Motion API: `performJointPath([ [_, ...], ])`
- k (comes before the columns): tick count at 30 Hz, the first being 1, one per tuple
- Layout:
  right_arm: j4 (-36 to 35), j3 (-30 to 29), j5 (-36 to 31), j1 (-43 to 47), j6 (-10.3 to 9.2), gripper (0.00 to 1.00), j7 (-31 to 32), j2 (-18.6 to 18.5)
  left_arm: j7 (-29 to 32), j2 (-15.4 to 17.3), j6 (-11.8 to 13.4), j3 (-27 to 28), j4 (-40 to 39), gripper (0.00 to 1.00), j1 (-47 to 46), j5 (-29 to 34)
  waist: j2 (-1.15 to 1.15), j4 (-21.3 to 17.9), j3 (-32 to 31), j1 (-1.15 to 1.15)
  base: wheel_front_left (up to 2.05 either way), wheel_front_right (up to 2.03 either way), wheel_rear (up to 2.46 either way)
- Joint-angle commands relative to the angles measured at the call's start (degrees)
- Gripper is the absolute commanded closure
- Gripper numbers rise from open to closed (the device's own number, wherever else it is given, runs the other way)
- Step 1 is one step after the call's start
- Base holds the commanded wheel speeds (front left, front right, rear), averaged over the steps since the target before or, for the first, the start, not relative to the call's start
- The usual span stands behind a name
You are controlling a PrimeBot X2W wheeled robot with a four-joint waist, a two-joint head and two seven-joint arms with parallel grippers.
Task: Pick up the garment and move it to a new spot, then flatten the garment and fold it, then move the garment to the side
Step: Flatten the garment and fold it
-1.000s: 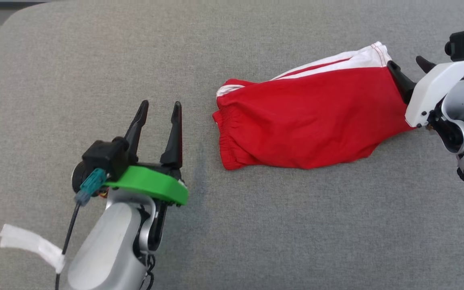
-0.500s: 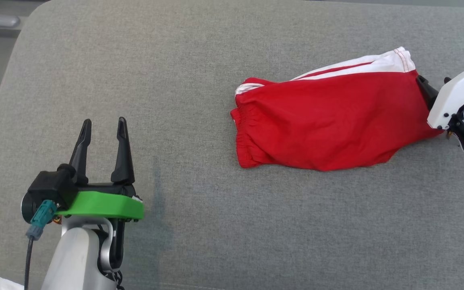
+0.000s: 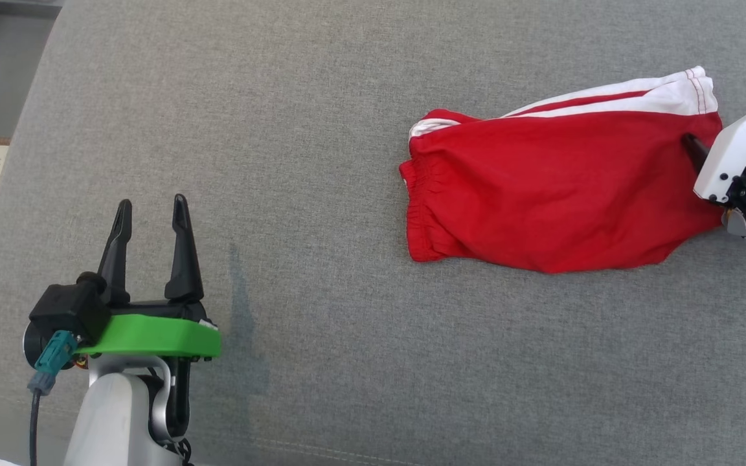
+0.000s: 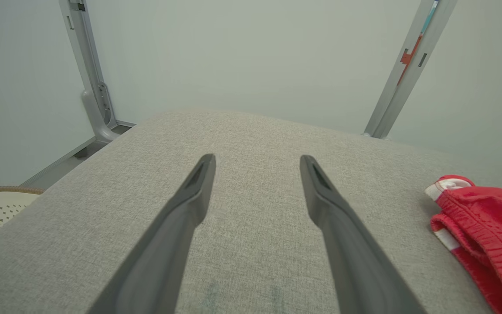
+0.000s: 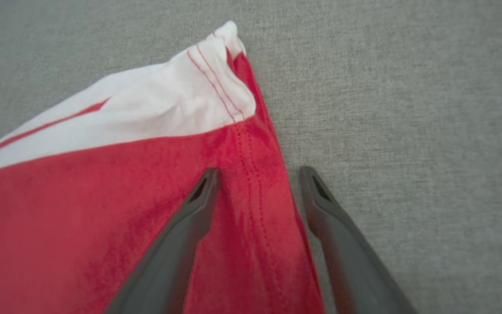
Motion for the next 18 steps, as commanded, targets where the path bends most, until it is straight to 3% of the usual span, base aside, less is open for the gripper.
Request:
performJointPath([
  [1,0.76,0.45,0.69,2.23,0.08,1.0,1.39,2.5,-0.15,-0.04,-0.31,0.26,0.21,0.0,0.25,0.42,0.0,-0.04,-0.08,0.0,0.0,0.0,0.0],
  [7,0.41,-0.17,-0.3,2.54,-0.03,1.0,-2.47,0.31,-0.15,-0.12,-0.75,0.57,0.87,0.0,0.3,0.48,0.0,-0.95,-1.23,0.0,0.0,0.0,0.0],
  [18,0.12,-2.12,-5.28,4.46,-0.02,1.0,-14.36,-8.13,-0.15,-0.09,-0.48,-0.77,1.71,0.0,1.5,-0.5,0.0,-3.75,-4.66,0.0,0.0,0.0,0.0],
])
